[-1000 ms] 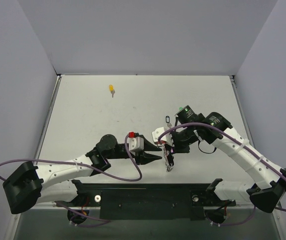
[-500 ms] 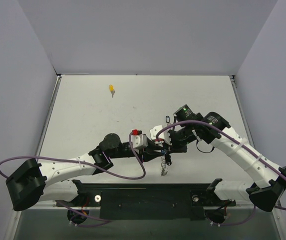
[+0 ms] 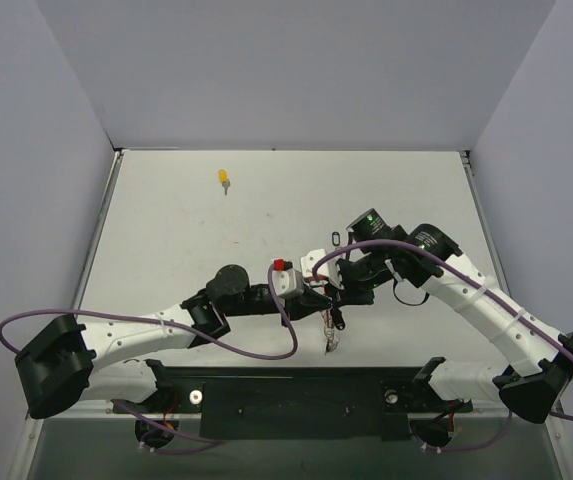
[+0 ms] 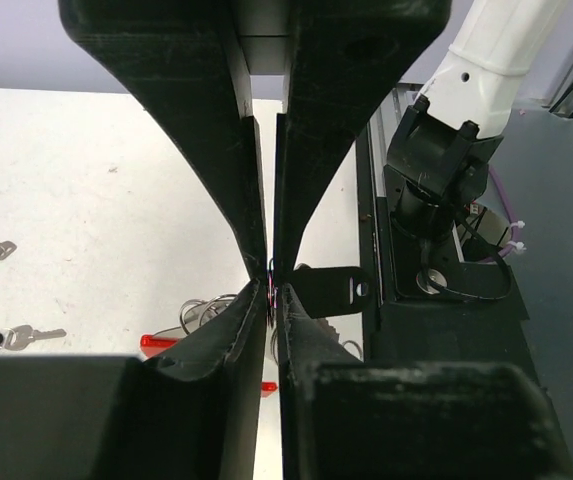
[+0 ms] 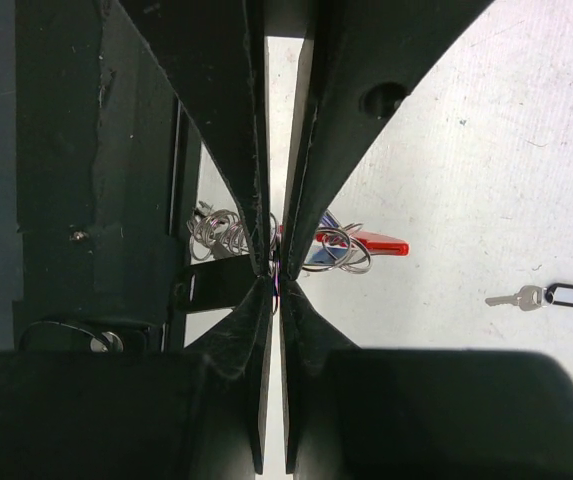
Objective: Put the keys on the keyring
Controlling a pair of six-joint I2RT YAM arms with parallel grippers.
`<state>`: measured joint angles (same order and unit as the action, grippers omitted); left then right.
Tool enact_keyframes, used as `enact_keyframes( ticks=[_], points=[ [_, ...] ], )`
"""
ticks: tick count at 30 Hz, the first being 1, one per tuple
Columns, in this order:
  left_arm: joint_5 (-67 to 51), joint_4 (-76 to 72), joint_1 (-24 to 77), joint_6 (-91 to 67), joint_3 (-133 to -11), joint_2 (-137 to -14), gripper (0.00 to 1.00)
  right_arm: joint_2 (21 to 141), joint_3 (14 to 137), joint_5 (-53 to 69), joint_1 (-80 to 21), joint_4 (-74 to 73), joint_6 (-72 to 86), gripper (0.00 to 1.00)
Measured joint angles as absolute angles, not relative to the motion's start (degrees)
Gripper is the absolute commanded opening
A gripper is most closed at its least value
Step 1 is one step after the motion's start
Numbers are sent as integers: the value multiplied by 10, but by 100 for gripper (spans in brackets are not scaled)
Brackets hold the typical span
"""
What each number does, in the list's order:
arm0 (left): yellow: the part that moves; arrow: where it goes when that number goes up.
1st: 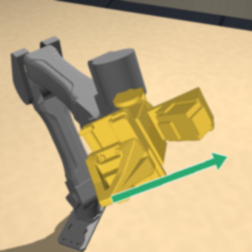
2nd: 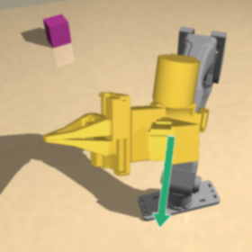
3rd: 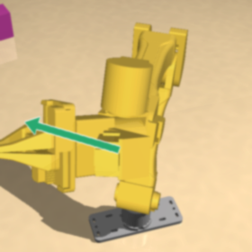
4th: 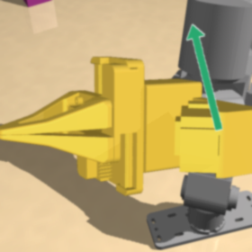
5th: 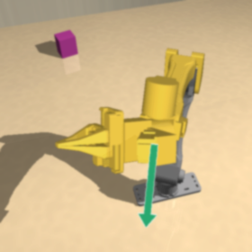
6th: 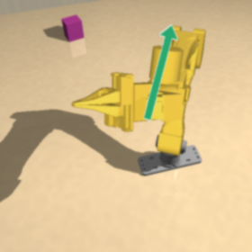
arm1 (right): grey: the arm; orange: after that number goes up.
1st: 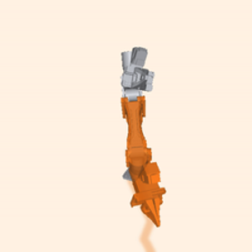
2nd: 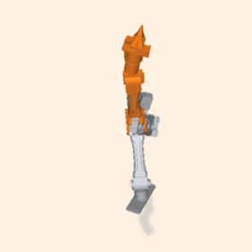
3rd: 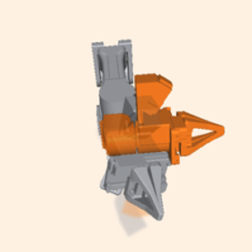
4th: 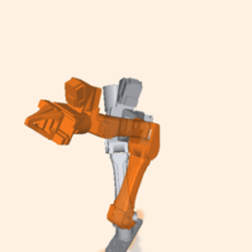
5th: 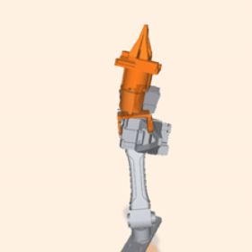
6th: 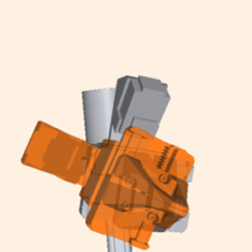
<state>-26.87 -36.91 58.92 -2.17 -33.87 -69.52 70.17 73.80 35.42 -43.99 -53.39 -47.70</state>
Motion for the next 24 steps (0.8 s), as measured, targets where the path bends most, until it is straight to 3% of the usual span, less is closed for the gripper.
enact_keyframes(
  ticks=[2,3,13,20,24],
  points=[
    [-266,-365,589,-19,-340,-696,8,702,738,355,-440,-534,-475,0],
    [-266,-364,589,-19,-341,-696,0,702,738,355,-440,-534,-475,0],
    [-272,-347,588,-17,-355,-700,0,697,738,357,-435,-536,-472,0],
    [-270,-347,588,-23,-356,-700,0,696,738,359,-434,-536,-456,29],
    [-261,-352,586,-40,-352,-700,0,694,734,383,-415,-508,-428,39]
  ],
)
